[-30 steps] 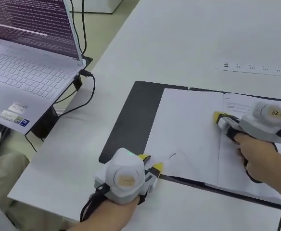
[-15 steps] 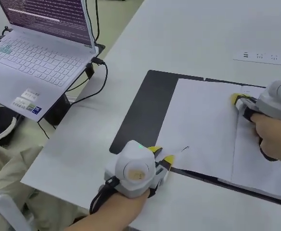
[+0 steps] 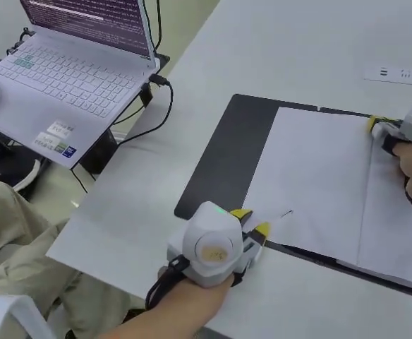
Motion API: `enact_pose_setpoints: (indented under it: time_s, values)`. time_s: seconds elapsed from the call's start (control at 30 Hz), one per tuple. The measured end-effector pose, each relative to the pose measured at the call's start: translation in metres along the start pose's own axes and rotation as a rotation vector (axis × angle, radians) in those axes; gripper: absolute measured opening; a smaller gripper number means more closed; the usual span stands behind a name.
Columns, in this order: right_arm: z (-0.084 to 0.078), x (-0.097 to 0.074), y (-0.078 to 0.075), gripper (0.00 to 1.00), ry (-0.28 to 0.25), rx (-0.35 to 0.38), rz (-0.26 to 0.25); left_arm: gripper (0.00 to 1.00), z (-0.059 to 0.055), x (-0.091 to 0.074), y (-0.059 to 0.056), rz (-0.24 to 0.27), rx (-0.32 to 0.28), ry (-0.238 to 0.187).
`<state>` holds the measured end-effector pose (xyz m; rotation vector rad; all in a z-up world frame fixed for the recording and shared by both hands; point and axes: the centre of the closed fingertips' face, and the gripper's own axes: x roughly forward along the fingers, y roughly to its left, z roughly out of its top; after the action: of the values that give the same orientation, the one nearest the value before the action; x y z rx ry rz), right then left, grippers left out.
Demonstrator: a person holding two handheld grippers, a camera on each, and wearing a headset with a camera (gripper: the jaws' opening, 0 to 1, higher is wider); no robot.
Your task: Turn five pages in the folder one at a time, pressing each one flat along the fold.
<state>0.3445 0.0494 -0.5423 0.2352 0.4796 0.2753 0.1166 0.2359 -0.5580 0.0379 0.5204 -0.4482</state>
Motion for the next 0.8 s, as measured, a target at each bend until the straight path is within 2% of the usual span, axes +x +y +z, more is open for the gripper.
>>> enact_pose_setpoints:
  time_s: [0.13, 0.2, 0.37, 0.8]
  values:
    - [-0.002, -0.01, 0.007, 0.0, 0.009, 0.021, 0.014, 0.17, 0.0, 0.0, -0.001, 0.002, -0.002, -0.006]
    - [-0.005, -0.007, 0.004, 0.0, 0.015, 0.023, 0.022, 0.17, 0.0, 0.0, 0.0, 0.003, -0.003, -0.005]
    - [-0.012, -0.026, 0.016, 0.0, 0.01, 0.025, 0.05, 0.17, 0.0, 0.0, 0.0, 0.003, -0.001, -0.003]
    - [-0.025, -0.055, 0.036, 0.0, 0.017, 0.04, 0.072, 0.17, 0.0, 0.0, 0.0, 0.005, -0.005, -0.007]
